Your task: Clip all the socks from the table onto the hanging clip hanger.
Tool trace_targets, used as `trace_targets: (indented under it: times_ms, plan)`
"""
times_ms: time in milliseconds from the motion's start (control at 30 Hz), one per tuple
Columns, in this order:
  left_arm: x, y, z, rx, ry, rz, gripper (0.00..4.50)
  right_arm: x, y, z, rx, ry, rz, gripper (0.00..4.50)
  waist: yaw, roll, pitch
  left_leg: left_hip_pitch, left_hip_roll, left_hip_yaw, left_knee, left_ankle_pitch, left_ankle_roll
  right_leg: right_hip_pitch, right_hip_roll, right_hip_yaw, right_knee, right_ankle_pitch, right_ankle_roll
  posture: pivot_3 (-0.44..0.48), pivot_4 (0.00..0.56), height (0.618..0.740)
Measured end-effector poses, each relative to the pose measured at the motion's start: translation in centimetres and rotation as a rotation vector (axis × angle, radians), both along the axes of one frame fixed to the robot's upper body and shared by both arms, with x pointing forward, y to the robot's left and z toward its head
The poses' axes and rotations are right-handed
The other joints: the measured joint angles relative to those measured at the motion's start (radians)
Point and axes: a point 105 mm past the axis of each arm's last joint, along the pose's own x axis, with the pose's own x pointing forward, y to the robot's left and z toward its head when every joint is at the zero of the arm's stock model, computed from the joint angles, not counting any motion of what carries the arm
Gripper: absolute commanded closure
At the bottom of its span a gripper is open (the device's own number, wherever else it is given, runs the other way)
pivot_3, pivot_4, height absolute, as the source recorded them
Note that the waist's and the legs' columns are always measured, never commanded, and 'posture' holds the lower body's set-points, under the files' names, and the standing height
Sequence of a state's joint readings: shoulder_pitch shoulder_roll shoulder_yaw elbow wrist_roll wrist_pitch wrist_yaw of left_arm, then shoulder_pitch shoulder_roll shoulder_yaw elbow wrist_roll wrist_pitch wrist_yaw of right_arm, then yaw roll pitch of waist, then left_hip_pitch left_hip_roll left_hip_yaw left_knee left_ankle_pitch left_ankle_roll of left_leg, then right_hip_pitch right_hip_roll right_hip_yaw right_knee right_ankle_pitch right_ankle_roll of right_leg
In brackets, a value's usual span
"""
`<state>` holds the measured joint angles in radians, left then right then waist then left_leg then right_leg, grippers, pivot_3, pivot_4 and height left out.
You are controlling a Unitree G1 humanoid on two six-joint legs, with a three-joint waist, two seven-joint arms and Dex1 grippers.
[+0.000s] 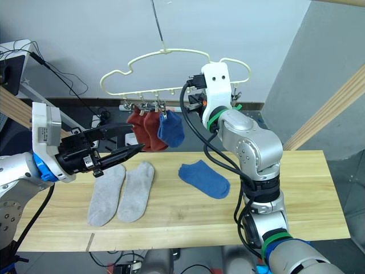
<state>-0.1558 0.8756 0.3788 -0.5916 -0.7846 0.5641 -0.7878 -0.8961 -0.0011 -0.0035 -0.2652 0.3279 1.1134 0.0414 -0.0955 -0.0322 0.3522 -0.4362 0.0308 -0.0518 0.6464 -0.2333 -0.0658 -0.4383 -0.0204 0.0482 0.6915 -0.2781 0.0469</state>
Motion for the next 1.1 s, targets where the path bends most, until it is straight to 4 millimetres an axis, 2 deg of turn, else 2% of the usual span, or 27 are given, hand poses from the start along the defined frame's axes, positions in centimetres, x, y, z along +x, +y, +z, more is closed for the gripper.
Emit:
trace_targets:
  times_ms: [300,433,633,767,900,1100]
  plan:
    - [0.1,-0.1,-0.2,-0.001,0.007,0.004,1.74,0.1,0.1,0.0,0.001,-0.004,-0.002,4.33,0.0,0.0,0.0,0.0,0.0,0.0,0.0,0.0,0.0,0.0,0.0,0.0,0.001,0.0,0.0,-0.091,0.325,0.74]
    - [0.0,-0.8,-1.0,0.014,0.04,0.007,1.74,0.2,0.0,-0.1,-0.002,-0.003,-0.008,4.33,0.001,0.0,0.0,0.0,0.0,0.0,0.0,0.0,0.0,0.0,0.0,0.0,0.001,0.0,0.0,-0.092,0.33,0.74]
    - [0.2,-1.3,-4.0,0.064,0.187,0.062,1.74,0.2,0.1,-0.1,0.0,-0.002,-0.007,4.33,0.001,0.0,0.0,0.0,0.0,0.0,0.001,0.0,0.0,-0.001,0.0,0.0,0.003,0.0,0.0,-0.102,0.339,0.74]
    - [0.7,-2.8,-6.1,0.098,0.247,0.057,1.74,0.2,0.4,0.4,-0.001,-0.011,-0.003,4.33,0.004,0.0,0.0,0.0,-0.001,0.0,0.002,0.001,0.001,-0.001,0.0,0.0,0.005,0.0,0.0,-0.108,0.34,0.74]
    - [1.4,-3.3,-7.1,0.183,0.192,0.046,1.74,0.2,0.5,0.4,0.002,-0.011,0.0,4.33,0.004,0.0,0.0,0.001,-0.001,0.0,0.001,0.001,0.001,-0.001,0.0,0.0,0.005,0.0,0.0,-0.112,0.341,0.74]
    - [2.0,-4.7,-11.3,0.349,0.131,-0.057,1.74,0.2,0.6,0.4,0.004,-0.01,0.001,4.33,0.005,0.0,0.0,0.0,-0.001,0.001,0.0,0.001,0.001,-0.002,0.0,0.001,0.005,0.0,0.0,-0.122,0.342,0.74]
